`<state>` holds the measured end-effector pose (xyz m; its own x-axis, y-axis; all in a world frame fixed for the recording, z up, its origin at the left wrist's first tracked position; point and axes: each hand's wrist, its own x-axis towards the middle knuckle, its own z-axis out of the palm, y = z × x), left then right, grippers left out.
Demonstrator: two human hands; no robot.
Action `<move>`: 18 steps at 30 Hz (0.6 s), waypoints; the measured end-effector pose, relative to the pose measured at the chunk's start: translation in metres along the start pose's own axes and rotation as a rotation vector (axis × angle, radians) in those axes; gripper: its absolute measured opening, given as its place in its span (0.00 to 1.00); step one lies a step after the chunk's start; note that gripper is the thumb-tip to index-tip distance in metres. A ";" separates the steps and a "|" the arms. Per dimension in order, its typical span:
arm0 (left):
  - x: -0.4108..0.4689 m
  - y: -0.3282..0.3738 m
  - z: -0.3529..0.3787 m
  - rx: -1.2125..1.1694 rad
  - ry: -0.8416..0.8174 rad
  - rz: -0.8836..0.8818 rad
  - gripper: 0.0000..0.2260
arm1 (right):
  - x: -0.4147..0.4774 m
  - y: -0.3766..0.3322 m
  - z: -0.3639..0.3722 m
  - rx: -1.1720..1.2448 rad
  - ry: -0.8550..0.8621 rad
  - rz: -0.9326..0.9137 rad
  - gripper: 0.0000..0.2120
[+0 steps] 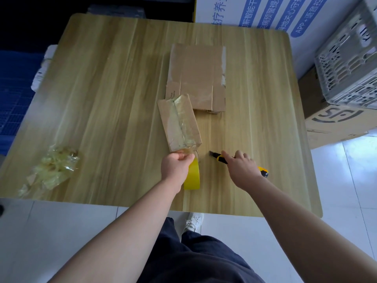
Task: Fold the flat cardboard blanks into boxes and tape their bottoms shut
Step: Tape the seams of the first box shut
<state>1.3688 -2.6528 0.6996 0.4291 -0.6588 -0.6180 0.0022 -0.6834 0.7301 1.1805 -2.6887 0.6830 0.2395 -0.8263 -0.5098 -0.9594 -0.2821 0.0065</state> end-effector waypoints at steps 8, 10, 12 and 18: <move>0.002 0.003 0.006 0.012 0.066 -0.023 0.13 | 0.012 -0.027 -0.015 0.453 0.433 -0.246 0.26; 0.002 0.005 0.008 0.000 0.082 -0.027 0.12 | 0.021 -0.039 -0.031 0.459 0.538 -0.460 0.24; 0.000 0.007 0.008 0.023 0.107 -0.024 0.10 | 0.030 -0.044 -0.037 0.433 0.504 -0.540 0.22; 0.006 0.001 -0.008 0.139 0.128 -0.082 0.08 | 0.043 -0.045 -0.033 0.508 0.483 -0.476 0.19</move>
<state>1.3783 -2.6546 0.6993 0.5435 -0.5603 -0.6251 -0.0793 -0.7756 0.6262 1.2387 -2.7277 0.6888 0.5615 -0.8250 0.0643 -0.6629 -0.4950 -0.5617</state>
